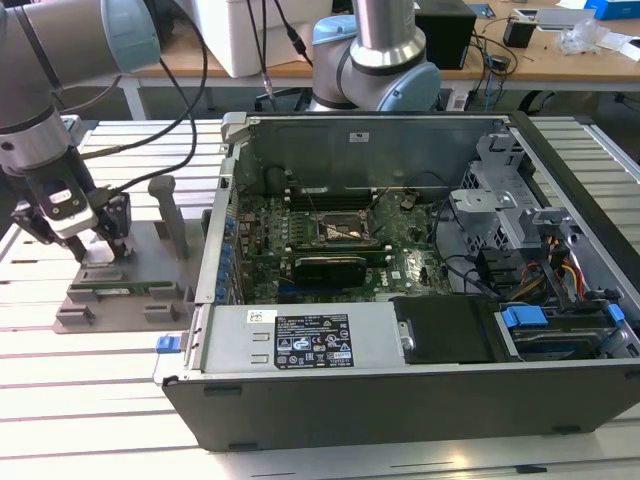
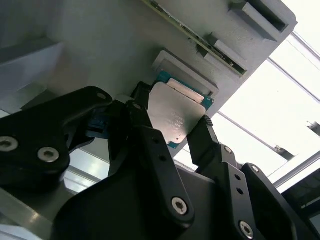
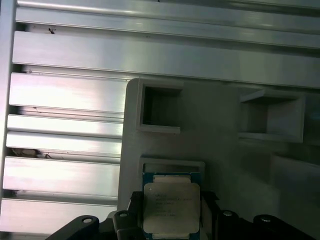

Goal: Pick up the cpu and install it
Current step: 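Pick up the cpu and move it towards the insertion slot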

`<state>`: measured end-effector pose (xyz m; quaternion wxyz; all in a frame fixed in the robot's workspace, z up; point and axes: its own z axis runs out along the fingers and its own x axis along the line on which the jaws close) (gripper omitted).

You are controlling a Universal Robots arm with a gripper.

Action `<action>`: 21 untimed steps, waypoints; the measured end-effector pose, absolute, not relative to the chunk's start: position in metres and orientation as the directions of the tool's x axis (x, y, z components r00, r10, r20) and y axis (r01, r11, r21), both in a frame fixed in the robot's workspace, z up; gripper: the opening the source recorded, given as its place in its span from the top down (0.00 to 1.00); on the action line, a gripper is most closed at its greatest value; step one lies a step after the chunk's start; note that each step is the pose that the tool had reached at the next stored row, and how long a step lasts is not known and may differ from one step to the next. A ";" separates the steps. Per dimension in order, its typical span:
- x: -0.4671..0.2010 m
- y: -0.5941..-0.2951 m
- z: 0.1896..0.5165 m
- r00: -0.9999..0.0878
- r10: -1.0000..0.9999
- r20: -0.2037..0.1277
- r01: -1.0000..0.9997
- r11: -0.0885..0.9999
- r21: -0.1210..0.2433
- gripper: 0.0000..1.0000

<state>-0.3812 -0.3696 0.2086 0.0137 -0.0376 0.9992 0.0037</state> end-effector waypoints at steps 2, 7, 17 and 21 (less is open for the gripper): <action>-0.381 -0.370 0.210 -0.997 -0.075 -0.027 -0.075 0.997 0.006 0.45; -0.381 -0.369 0.216 -0.997 -0.075 -0.028 -0.075 0.997 0.006 0.45; -0.381 -0.369 0.226 -0.997 -0.075 -0.028 -0.075 0.997 0.006 0.45; -0.381 -0.369 0.230 -0.997 -0.075 -0.028 -0.075 0.997 0.006 0.45</action>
